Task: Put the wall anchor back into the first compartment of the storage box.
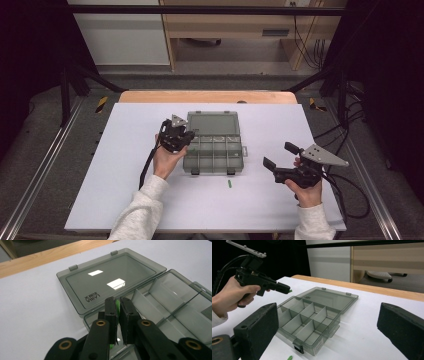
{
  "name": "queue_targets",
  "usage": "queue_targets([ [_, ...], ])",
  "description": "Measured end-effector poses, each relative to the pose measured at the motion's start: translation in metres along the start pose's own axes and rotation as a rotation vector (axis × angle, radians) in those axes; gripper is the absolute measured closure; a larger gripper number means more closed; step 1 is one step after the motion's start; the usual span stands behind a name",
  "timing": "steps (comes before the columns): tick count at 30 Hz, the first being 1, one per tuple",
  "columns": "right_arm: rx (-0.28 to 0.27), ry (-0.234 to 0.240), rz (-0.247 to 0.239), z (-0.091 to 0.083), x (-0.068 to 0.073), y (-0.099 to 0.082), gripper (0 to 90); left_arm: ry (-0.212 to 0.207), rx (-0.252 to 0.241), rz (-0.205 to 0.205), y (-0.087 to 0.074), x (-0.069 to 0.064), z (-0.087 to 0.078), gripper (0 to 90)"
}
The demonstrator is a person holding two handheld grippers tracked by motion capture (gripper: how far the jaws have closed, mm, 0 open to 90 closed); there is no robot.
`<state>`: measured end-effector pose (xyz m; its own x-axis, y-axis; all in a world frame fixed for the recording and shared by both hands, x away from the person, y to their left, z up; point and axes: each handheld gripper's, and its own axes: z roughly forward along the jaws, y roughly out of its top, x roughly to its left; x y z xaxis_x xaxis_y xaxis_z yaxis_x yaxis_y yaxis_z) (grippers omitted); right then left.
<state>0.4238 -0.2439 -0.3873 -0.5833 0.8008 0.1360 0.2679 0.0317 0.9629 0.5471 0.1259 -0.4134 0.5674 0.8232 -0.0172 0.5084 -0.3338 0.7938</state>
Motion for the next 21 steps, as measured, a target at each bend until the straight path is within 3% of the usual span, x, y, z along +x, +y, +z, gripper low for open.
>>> queue_targets([
  [19,-0.001,0.000,0.000,0.000,0.000,0.000,4.0,0.014,0.098,0.001,-0.019,-0.001,0.028,84.3],
  [21,-0.002,0.000,0.000,0.000,0.000,0.000,4.0,0.013,0.120,0.019,-0.019,-0.002,0.030,84.2],
])
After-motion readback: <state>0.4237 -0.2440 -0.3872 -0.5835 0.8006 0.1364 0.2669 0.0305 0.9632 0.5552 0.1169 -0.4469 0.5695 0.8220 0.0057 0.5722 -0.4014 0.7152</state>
